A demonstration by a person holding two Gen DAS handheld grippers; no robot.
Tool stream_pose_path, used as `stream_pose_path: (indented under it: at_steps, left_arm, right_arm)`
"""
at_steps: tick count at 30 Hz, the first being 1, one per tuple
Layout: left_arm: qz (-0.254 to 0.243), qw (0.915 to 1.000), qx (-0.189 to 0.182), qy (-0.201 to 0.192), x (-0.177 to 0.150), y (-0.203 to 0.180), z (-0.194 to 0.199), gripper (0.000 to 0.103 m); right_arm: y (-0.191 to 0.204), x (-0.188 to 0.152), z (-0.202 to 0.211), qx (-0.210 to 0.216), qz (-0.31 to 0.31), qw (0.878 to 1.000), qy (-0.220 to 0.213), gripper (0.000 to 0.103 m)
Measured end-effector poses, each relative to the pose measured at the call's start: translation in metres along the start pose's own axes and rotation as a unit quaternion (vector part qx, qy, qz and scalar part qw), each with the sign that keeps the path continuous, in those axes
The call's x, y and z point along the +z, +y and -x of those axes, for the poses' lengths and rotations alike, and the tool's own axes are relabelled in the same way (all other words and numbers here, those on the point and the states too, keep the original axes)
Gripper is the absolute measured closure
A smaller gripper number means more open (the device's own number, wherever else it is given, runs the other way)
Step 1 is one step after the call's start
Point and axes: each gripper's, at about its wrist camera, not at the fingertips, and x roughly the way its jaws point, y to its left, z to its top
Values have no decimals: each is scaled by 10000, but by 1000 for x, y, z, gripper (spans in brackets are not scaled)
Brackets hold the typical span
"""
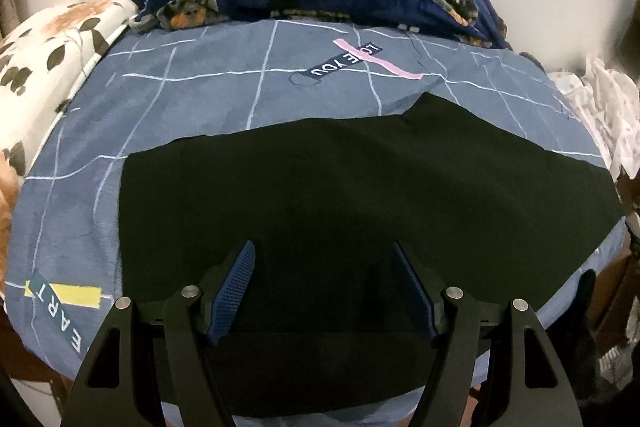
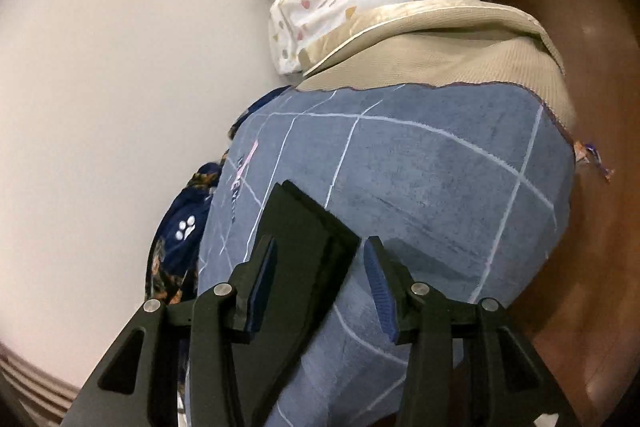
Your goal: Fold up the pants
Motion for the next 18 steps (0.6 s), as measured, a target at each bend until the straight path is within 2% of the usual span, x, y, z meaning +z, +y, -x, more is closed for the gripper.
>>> stream_pose_path:
  at_steps: [4,9,14,18]
  left_arm:
    - [-97,9999,-30,-33,2,-11,4,33]
    - [-341,9994,34,-85,0,-22,10,33]
    - [-335,9994,-21,-78,1,-26,9,33]
    - [-345,9993,-45,-135,4,-30,10,33]
  right_arm:
    - [-6,2,-3,37,21,9998,194,53]
    - [6,-1,-23,137,127,9991,382,52]
    - [17,-8,-37,189,260,9980,547,52]
    - [16,-8,-42,311,102,9972,667,52]
